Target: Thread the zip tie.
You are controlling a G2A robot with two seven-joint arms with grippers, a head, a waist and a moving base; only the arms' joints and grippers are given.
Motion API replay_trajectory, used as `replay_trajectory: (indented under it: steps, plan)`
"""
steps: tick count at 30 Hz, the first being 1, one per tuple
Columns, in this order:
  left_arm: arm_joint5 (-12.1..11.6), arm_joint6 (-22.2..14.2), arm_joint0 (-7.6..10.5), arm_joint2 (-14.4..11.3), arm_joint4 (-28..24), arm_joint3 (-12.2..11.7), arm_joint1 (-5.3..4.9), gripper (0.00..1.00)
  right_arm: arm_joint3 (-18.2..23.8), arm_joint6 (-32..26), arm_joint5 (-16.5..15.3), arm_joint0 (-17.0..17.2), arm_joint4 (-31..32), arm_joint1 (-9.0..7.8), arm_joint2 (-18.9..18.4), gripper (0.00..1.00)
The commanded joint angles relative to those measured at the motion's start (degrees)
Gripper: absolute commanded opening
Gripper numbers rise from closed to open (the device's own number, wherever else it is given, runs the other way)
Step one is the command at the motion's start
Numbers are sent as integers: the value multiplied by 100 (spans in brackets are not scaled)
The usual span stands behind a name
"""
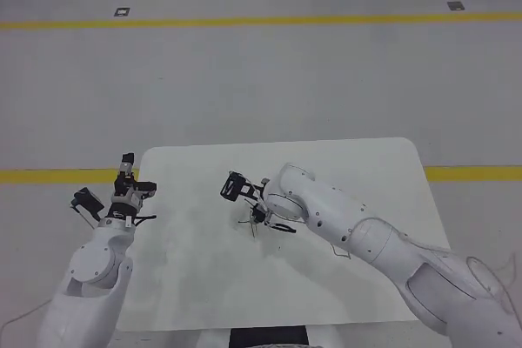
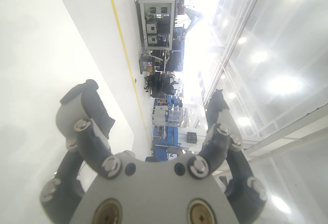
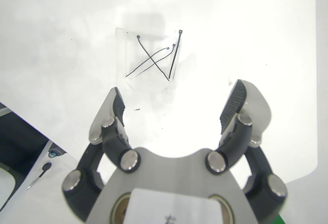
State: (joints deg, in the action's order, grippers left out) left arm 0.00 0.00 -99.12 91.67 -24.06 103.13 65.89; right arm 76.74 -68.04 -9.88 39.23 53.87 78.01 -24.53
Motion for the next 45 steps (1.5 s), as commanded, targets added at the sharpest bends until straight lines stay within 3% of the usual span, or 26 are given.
replay_trajectory:
  steps: [1, 2, 5, 8, 14, 19, 30, 37, 45]
  plan:
    - [0, 0, 0, 0, 0, 0, 0, 100, 0, 0, 0, 0, 1, 0, 1, 100]
    - [0, 0, 0, 0, 0, 0, 0, 100, 0, 0, 0, 0, 1, 0, 1, 100]
    - [0, 0, 0, 0, 0, 0, 0, 100, -62, -189, -778, -80, -156, 58, 171, 100]
    - [0, 0, 0, 0, 0, 0, 0, 100, -183, -300, -960, -227, -241, 184, 313, 100]
    - [0, 0, 0, 0, 0, 0, 0, 100, -469, -381, -960, -636, -760, 453, 843, 100]
    - [0, 0, 0, 0, 0, 0, 0, 100, -1036, -30, -960, -1006, -1319, 706, 1319, 100]
    - [0, 0, 0, 0, 0, 0, 0, 100, -1071, 51, -960, -985, -1394, 721, 1347, 100]
    - [0, 0, 0, 0, 0, 0, 0, 100, -1436, 300, -960, -958, -1658, 759, 1330, 100]
    - [0, 0, 0, 0, 0, 0, 0, 100, -1456, 318, -960, -951, -1713, 769, 1332, 100]
